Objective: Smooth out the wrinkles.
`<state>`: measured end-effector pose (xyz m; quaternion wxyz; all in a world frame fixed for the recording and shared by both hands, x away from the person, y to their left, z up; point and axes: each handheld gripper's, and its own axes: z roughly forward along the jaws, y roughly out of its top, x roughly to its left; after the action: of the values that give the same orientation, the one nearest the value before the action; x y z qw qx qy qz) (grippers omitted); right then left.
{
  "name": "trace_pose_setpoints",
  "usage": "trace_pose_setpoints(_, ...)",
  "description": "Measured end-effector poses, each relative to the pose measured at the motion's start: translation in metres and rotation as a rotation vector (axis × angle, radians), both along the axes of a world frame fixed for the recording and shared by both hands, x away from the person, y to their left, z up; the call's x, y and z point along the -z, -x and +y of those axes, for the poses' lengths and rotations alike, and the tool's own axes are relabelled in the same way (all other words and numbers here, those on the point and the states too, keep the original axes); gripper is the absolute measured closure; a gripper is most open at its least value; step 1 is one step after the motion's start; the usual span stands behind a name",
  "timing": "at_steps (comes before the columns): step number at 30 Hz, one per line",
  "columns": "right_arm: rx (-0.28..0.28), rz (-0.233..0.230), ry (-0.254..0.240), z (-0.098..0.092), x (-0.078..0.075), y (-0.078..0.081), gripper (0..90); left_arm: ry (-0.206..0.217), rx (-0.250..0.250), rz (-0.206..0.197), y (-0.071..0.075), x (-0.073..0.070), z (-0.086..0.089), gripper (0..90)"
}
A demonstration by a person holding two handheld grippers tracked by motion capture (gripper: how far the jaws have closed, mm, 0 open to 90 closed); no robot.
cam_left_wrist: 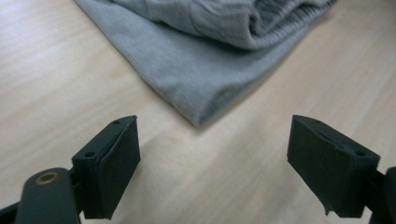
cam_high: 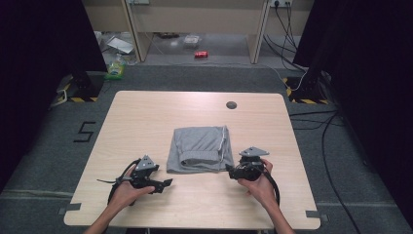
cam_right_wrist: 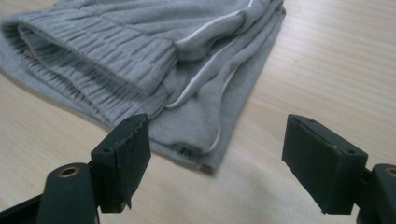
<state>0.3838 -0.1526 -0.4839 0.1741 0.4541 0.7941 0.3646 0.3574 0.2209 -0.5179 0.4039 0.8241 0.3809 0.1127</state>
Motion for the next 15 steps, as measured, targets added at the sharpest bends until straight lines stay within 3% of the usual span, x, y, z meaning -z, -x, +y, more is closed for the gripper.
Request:
trace_pose_setpoints(7, -0.03, 0.006, 0.014, 0.0, 0.005, 0.014, 23.5, -0.057, 0.008, -0.036, 0.013, 0.003, -0.002, 16.1)
trace_pose_setpoints(15, -0.052, 0.022, 0.042, -0.004, 0.012, 0.027, 21.2, -0.071, 0.011, -0.051, 0.029, 0.004, 0.004, 16.0)
